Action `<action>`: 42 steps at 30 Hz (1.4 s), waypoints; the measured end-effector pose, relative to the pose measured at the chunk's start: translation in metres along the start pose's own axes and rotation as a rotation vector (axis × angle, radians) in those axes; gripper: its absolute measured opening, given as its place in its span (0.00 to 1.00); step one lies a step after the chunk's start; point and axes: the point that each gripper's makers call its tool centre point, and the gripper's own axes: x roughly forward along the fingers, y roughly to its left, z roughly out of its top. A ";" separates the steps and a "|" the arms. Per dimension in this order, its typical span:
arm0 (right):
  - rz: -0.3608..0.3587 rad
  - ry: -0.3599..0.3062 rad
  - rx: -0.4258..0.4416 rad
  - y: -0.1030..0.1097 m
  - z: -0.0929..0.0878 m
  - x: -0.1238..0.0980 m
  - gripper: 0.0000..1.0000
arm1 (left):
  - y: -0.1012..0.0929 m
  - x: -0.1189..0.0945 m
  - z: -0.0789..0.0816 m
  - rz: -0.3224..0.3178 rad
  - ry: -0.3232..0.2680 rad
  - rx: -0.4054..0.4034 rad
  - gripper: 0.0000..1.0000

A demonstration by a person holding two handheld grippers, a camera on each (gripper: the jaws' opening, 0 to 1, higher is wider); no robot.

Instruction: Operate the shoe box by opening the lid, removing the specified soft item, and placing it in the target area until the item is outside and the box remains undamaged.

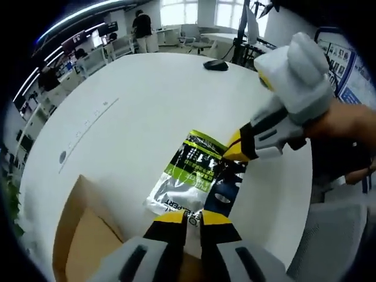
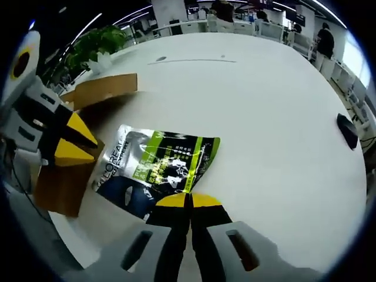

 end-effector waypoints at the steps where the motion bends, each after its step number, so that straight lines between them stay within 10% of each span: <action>1: 0.000 0.003 0.006 -0.001 0.000 0.001 0.00 | 0.000 -0.002 0.001 -0.001 -0.008 -0.004 0.08; 30: -0.025 -0.016 -0.015 0.002 -0.003 -0.002 0.03 | 0.004 -0.071 -0.004 0.022 -0.212 -0.171 0.17; 42: -0.035 -0.012 -0.027 0.003 -0.002 0.000 0.03 | 0.015 -0.097 -0.030 0.061 -0.245 -0.223 0.19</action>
